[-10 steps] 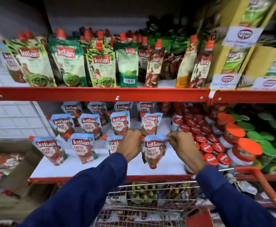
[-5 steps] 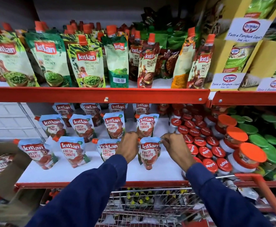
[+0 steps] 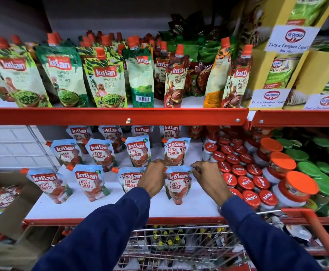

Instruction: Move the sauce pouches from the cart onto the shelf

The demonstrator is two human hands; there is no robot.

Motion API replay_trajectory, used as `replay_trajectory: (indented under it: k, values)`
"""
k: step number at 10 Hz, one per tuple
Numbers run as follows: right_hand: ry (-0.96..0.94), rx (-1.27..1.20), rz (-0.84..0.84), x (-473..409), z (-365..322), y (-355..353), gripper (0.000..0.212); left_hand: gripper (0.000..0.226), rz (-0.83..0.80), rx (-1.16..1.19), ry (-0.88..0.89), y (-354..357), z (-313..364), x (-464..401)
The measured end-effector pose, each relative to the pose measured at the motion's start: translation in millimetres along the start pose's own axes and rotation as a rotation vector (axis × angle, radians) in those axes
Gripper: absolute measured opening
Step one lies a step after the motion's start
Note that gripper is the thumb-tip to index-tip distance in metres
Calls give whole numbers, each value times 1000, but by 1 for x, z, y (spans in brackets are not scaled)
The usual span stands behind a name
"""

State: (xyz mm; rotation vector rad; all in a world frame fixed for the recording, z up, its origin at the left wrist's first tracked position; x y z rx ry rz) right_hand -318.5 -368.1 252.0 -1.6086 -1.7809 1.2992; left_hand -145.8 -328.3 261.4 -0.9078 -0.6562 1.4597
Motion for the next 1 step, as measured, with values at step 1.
replay_trajectory:
  k: [1]
  values:
    - [66,-73,59,9,5,-7,26,39,43,-10,-6,-15,8,10]
Point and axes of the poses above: each hand's wrist, its own x-axis away from the middle knuckle, its own y-axis out of the palm, z = x × y, the point moved 7 cm from there along -x, towards the middle knuckle
